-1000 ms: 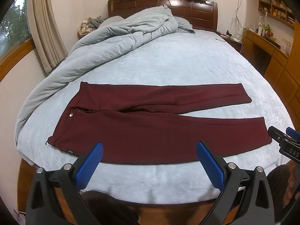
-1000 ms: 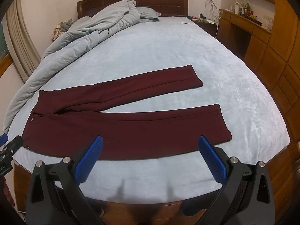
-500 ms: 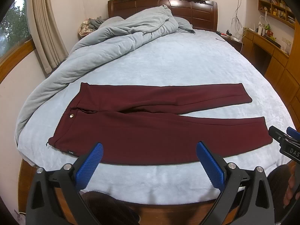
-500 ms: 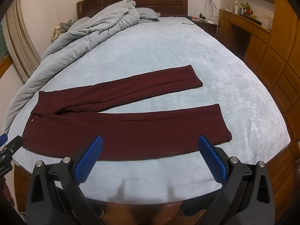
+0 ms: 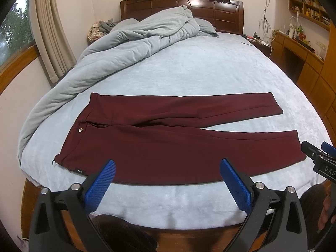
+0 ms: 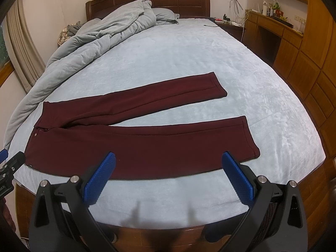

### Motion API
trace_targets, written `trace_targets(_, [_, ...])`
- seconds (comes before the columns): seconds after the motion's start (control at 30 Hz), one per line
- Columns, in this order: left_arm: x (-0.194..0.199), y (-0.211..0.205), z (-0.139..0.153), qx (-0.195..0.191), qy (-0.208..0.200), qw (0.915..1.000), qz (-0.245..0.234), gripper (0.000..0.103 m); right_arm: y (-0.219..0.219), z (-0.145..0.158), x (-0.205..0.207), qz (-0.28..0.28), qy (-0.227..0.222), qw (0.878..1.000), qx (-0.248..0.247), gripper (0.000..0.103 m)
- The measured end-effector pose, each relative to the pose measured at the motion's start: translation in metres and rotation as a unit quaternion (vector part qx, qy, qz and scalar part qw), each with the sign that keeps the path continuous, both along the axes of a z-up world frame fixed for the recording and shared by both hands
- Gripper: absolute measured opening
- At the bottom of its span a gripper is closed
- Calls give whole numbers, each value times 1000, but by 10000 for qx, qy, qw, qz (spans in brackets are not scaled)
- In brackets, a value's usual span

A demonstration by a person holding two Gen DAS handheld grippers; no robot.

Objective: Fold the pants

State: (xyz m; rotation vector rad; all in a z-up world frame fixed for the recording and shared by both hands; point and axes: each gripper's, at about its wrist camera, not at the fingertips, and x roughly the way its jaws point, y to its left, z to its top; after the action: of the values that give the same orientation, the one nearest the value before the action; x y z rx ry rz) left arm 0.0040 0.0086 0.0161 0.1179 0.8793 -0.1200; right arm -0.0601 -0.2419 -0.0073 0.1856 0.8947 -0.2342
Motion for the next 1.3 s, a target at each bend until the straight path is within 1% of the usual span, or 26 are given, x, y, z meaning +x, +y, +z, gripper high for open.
trace_targets(0.9, [2, 0, 0, 21, 9, 10000, 6, 99, -1, -2, 1, -7, -2, 10000, 8, 101])
trace_targets(1.13, [8, -1, -1, 64, 44, 10000, -7, 99, -2, -7, 10, 7, 29, 10000, 12, 101])
trace_targets(1.23, [16, -3, -4, 84, 92, 9999, -9, 99, -6, -8, 15, 38, 15, 10000, -2, 101])
trace_targets(1.3, [23, -5, -7, 44, 121, 9999, 10, 99, -16, -9, 26, 100, -4, 9999, 89, 101])
